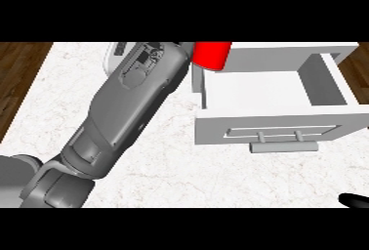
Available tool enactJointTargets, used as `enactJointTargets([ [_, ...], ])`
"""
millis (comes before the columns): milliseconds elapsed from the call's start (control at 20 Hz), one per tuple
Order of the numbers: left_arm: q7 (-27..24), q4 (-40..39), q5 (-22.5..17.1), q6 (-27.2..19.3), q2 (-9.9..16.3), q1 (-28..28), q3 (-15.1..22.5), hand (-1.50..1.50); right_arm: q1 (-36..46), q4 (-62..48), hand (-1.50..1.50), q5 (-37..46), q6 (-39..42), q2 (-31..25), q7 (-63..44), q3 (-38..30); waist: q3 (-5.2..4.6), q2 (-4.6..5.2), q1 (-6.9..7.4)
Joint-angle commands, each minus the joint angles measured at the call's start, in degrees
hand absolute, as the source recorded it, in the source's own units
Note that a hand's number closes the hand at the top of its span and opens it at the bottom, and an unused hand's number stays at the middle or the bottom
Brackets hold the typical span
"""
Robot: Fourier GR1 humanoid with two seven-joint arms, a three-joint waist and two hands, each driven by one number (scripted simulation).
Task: Pick up the can, place it into the drawer and close the drawer
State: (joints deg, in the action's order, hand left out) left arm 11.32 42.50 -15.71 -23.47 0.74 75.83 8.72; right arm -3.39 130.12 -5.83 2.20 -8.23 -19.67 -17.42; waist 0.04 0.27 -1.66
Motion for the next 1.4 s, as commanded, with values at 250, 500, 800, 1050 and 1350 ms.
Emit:
enactJointTargets([
  [250,-0.17,-14.77,-3.26,-2.0,-0.73,13.01,0.28,1.5,0.73,0.78,-1.5,-2.94,1.26,-1.46,-0.51,-1.97,0.09,0.45,-2.32],
  [500,-2.93,-17.51,-7.61,-4.21,-0.74,13.09,5.97,1.5,4.82,-3.51,-1.5,-0.27,0.68,-1.63,0.13,0.54,0.1,0.69,-2.66],
  [800,-2.54,-21.3,-9.36,-9.75,-0.74,16.82,8.08,-1.5,2.9,0.07,-1.5,-1.62,0.9,-0.87,-0.92,0.64,0.19,0.8,-4.62],
  [1050,-5.57,-22.76,-11.06,-13.06,-0.74,15.72,9.9,-1.5,5.79,-1.5,-1.5,-0.55,0.99,-2.16,-2.72,2.02,0.17,1.15,-4.7],
  [1350,-7.12,-24.03,-12.76,-15.09,-0.74,17.46,9.99,-1.5,6.19,-3.01,-1.5,4.92,2.65,-4.65,1.99,2.66,0.17,1.26,-4.44],
])
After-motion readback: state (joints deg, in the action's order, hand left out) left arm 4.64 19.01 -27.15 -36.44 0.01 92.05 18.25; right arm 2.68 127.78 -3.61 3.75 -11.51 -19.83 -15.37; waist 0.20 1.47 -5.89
